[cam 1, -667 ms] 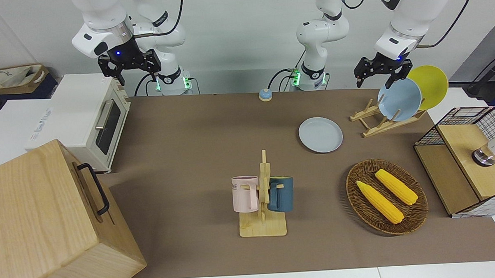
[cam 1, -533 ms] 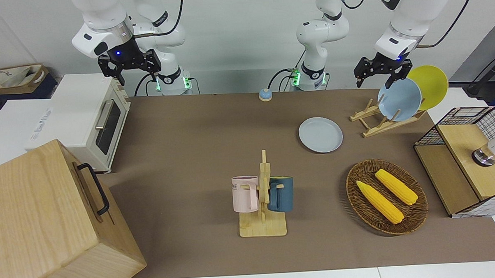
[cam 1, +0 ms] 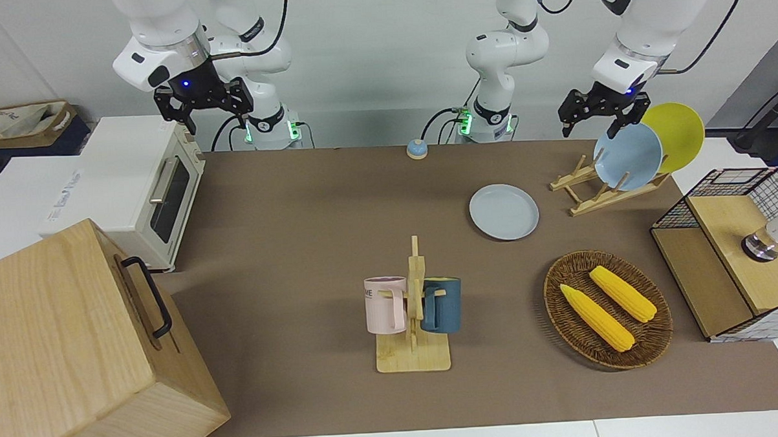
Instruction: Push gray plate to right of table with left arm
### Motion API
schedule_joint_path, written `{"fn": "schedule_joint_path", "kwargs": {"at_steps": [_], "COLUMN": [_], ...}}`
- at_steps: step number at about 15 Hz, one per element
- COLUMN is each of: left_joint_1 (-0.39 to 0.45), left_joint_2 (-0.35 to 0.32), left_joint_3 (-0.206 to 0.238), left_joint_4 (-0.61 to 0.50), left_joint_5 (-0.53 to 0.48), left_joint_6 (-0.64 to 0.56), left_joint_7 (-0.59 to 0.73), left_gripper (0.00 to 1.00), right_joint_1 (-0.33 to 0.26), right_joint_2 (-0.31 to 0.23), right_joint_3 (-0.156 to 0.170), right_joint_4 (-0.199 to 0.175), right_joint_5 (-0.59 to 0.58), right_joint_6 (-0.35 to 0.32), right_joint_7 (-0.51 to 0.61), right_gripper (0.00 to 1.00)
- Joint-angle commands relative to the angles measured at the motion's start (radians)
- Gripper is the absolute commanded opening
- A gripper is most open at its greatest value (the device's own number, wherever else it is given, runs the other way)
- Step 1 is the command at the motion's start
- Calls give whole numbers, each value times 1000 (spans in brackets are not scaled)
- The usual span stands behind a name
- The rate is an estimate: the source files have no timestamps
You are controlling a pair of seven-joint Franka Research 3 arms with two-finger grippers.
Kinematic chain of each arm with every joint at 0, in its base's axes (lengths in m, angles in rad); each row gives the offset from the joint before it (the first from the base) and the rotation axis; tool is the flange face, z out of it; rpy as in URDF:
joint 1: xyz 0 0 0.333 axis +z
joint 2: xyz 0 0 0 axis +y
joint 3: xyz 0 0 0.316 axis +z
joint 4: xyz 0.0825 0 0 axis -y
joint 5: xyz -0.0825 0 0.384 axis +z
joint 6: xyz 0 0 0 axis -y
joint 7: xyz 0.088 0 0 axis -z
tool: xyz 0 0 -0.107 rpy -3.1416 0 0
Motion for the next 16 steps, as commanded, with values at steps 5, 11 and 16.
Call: {"fn": "schedule_joint_path", "kwargs": {"at_steps": [5, 11, 16], "left_joint_1": [4, 6, 7], "left_joint_2": [-10, -26, -27], "left_joint_3": [9, 11, 11], "left_joint_4": [3, -23, -66], "left_joint_5": [3, 3, 1], "left_joint_6": [-14, -15, -6], "left_joint_7": [-3, -5, -6], "left_gripper": [993, 993, 993], "right_joint_1": [-19, -19, -20], "right_joint_2": [-2, -2, -2], "right_joint_3": [16, 16, 16], "right_joint_4": [9, 9, 9], "right_joint_5": [4, 4, 4], "right_joint_6": [-16, -16, -16], "right_joint_7": [12, 12, 13], "right_gripper": [983, 983, 983]}}
